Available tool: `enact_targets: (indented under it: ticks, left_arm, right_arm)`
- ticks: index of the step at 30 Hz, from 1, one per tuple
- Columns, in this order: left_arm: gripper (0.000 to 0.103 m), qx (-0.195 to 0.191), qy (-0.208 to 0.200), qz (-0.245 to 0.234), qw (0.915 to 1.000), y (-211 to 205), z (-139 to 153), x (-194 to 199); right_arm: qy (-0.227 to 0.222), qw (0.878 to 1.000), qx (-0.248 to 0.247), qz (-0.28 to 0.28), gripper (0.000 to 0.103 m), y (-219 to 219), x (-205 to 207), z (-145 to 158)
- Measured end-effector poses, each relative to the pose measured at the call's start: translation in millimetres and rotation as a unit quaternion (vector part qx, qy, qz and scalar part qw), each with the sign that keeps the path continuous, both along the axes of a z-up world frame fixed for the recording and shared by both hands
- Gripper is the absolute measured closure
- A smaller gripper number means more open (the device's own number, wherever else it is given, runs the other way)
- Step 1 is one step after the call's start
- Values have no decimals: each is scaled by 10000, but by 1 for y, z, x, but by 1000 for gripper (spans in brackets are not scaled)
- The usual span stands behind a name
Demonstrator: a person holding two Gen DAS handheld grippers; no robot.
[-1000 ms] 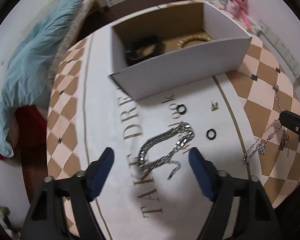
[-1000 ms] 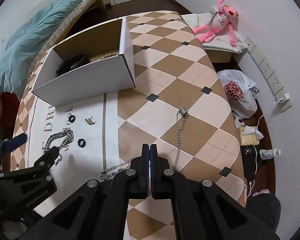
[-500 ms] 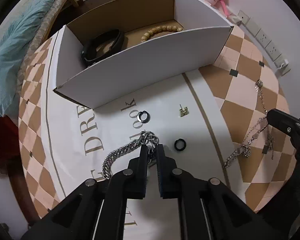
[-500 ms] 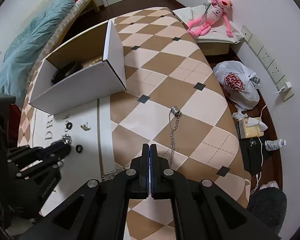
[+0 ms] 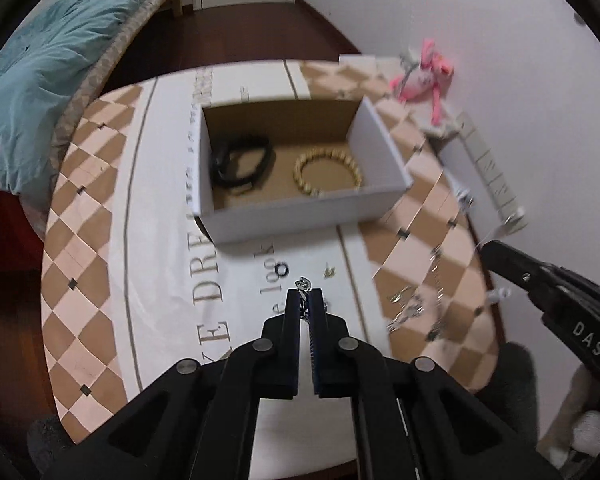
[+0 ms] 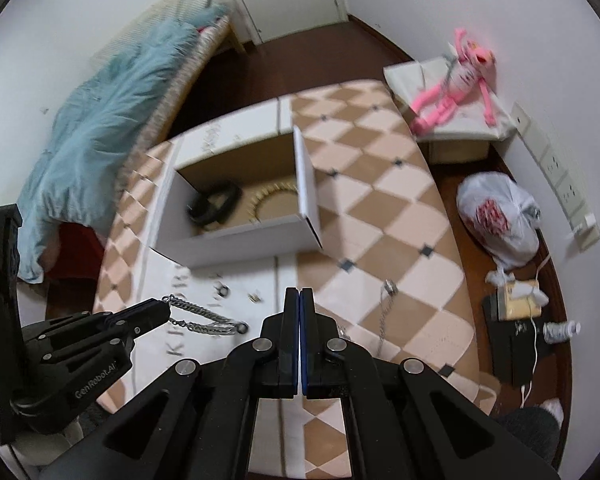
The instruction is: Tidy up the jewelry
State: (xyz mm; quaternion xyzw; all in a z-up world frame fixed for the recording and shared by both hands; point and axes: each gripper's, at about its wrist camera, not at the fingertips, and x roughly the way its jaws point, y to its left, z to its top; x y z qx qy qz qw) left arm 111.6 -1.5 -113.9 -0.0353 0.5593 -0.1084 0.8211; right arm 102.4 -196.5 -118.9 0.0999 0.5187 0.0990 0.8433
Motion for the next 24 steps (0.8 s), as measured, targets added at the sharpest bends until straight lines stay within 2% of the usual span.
enact_targets:
  ticks: [4,9,14,20,22,24]
  left_arm:
    - [101,-125,-118,66,9998,5,16,11]
    - [101,-142,-143,219,9996,18,19,15]
    - [101,-211,-263,292,9990,25,35,20]
    - [101,-264,-513,323,9978,26,59,34]
    - [101,-230,-592,323,9975,25,62,35]
    - [101,-179,-592,312,9976,23,57,33]
  right_arm:
    - [-203,9997,118,90,103,4,5,23]
    - [-177,9993,304,101,103,4,9,28]
    - [-253,9983,498,144,103,2,20,44]
    - [-471,9976,443,227,103,0,37,70]
    - [-211,9980,534,269,102,-1,43,61]
    - [318,9977,523,278,100,-1,46,34]
